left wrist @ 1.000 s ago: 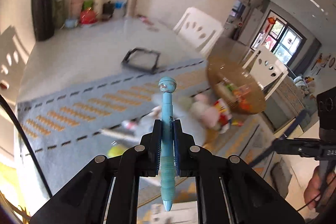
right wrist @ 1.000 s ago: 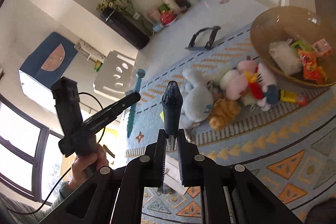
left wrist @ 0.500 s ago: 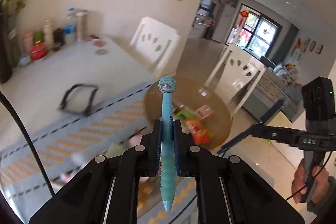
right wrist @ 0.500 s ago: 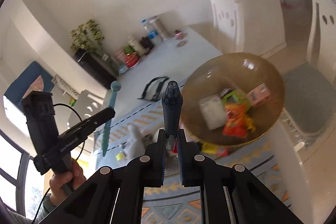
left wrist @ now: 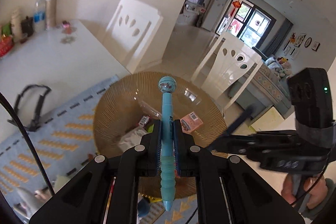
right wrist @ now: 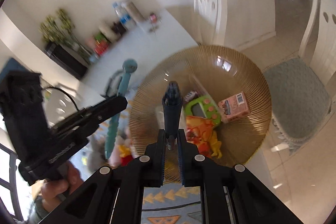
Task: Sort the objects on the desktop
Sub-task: 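Carry both pens over the gold bowl and open both tools, then move both open tools back over the rug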
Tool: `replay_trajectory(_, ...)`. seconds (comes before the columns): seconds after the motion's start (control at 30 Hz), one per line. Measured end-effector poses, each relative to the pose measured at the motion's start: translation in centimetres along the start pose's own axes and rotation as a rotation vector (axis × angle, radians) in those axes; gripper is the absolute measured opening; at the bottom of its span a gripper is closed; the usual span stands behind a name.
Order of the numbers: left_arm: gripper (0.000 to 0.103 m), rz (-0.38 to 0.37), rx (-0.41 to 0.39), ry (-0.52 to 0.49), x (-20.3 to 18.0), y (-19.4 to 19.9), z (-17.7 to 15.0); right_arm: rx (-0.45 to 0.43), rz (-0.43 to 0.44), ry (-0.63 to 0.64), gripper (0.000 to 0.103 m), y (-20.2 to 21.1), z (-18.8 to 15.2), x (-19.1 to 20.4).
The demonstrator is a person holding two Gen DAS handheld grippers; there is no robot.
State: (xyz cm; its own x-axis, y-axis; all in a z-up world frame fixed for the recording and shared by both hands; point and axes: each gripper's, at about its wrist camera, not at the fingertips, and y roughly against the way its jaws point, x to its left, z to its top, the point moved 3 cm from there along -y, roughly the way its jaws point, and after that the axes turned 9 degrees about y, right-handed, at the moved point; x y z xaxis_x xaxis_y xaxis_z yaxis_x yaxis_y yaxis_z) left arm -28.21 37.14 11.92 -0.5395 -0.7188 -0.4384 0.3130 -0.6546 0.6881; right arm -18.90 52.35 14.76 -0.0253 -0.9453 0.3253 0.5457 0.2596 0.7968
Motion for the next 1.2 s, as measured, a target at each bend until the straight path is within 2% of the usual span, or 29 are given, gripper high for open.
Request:
replay_trajectory(0.03, 0.018, -0.001, 0.029, 0.031, 0.3, -0.6, -0.1, 0.032, -0.030, 0.002, 0.027, -1.0, 0.3, -0.4)
replay_trajectory(0.1, 0.020, -0.041, 0.080, 0.112, 1.3, -1.3, -0.4, 0.049, -0.019, -0.075, 0.032, -1.9, 0.2, -1.7)
replay_trajectory(0.17, 0.021, -0.069, 0.083, 0.175, 2.5, -0.8, -1.1, 0.027, -0.005, -0.141, 0.041, -1.5, -0.2, -2.8)
replay_trajectory(0.27, 0.021, -0.084, 0.051, 0.222, 3.4, 1.5, -2.4, -0.004, -0.032, -0.151, 0.043, 0.1, -1.4, -3.4)
replay_trajectory(0.4, 0.028, -0.077, 0.013, 0.277, 5.1, 5.8, -5.0, -0.015, -0.010, -0.149, 0.048, 1.7, -3.3, -2.1)
replay_trajectory(0.53, 0.033, -0.022, -0.036, 0.367, 8.3, 11.1, -8.6, -0.014, 0.016, -0.101, 0.048, 2.8, -5.1, 1.0)
replay_trajectory(0.67, 0.034, 0.049, -0.061, 0.456, 12.5, 16.2, -12.7, 0.005, 0.049, -0.053, 0.049, 2.5, -7.3, 4.7)
replay_trajectory(0.87, 0.035, 0.186, -0.073, 0.606, 19.4, 22.3, -19.3, 0.127, 0.083, 0.033, 0.052, -1.3, -11.6, 10.8)
replay_trajectory(0.93, 0.035, 0.205, -0.071, 0.653, 21.1, 23.5, -21.4, 0.182, 0.086, 0.074, 0.053, -3.2, -13.5, 12.7)
replay_trajectory(1.07, 0.035, 0.212, -0.059, 0.697, 22.9, 24.1, -23.9, 0.260, 0.004, 0.160, 0.053, -7.1, -17.2, 15.3)
replay_trajectory(1.1, 0.035, 0.213, -0.053, 0.696, 23.0, 23.8, -24.1, 0.268, -0.052, 0.202, 0.053, -8.0, -18.1, 15.9)
replay_trajectory(1.2, 0.035, 0.233, -0.044, 0.691, 23.4, 22.6, -24.0, 0.254, -0.131, 0.287, 0.053, -9.0, -19.4, 17.1)
